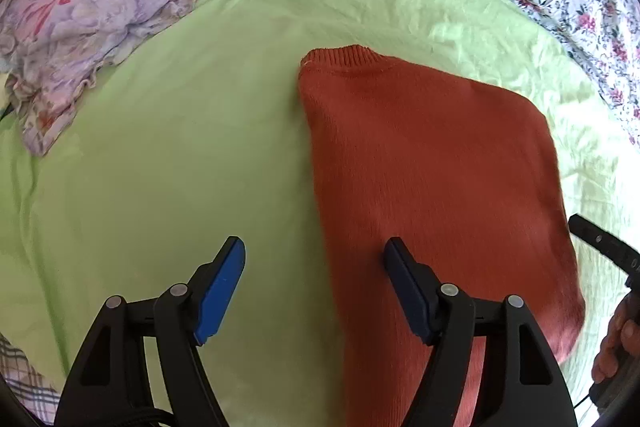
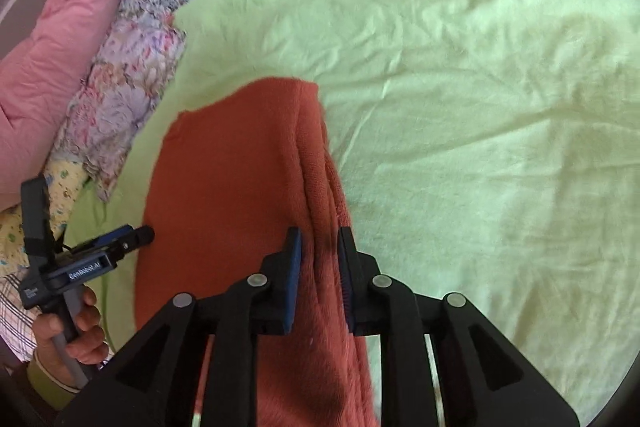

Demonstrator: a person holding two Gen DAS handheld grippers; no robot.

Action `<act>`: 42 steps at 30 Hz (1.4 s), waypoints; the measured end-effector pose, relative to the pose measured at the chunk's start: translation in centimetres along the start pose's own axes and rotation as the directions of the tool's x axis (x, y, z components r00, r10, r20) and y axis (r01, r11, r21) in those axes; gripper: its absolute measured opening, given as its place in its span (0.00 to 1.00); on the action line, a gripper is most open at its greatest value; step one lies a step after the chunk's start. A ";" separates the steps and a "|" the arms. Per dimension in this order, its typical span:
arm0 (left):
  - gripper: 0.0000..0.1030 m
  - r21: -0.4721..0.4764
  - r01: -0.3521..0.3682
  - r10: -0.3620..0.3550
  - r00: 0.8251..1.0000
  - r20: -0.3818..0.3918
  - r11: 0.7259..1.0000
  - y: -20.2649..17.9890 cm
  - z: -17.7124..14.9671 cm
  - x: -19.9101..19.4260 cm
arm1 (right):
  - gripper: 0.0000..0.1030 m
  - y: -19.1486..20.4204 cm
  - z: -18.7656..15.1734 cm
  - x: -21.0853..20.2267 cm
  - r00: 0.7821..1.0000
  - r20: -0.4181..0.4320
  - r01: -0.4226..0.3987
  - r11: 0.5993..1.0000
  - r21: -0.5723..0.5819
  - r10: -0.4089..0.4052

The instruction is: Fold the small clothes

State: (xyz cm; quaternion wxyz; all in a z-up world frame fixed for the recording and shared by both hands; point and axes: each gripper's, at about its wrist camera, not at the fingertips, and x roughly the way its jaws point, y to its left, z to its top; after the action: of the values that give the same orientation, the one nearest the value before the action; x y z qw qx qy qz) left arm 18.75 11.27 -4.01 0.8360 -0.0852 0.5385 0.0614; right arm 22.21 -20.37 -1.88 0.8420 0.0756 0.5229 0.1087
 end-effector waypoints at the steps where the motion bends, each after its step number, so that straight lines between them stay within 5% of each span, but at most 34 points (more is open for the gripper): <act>1: 0.70 0.000 -0.001 0.001 1.000 0.003 1.000 0.1 -0.4 -0.5 | 0.19 0.2 -0.2 -0.7 1.000 0.008 -0.002 1.000 -0.003 0.002; 6: 0.70 0.033 0.002 -0.003 1.000 0.027 0.999 -0.4 -3.3 -3.0 | 0.40 1.4 -1.9 -3.0 0.999 0.028 -0.022 0.999 -0.025 0.022; 14: 0.74 0.135 -0.047 0.037 0.997 0.069 0.990 -2.6 -7.4 -6.2 | 0.42 3.0 -6.1 -4.6 0.999 0.017 -0.041 0.998 -0.042 0.042; 19: 0.77 0.190 -0.063 0.047 0.995 0.086 0.980 -3.3 -10.0 -7.4 | 0.64 4.4 -9.0 -5.6 0.998 0.020 -0.056 0.995 -0.088 0.058; 28: 0.79 0.223 -0.062 0.045 0.996 0.077 0.973 -3.1 -13.1 -7.9 | 0.82 6.0 -13.5 -6.6 1.000 -0.004 -0.007 0.988 -0.154 0.007; 42: 0.79 0.261 -0.104 0.083 0.993 0.088 0.960 -2.9 -14.8 -8.7 | 0.84 7.8 -15.8 -6.2 0.997 0.006 0.072 0.971 -0.226 -0.073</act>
State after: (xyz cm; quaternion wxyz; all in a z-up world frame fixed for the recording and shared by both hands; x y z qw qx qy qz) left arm 2.57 5.30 -1.86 0.8559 0.0553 0.5133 0.0314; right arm 4.59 -14.30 -1.61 0.8481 -0.0401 0.5103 0.1368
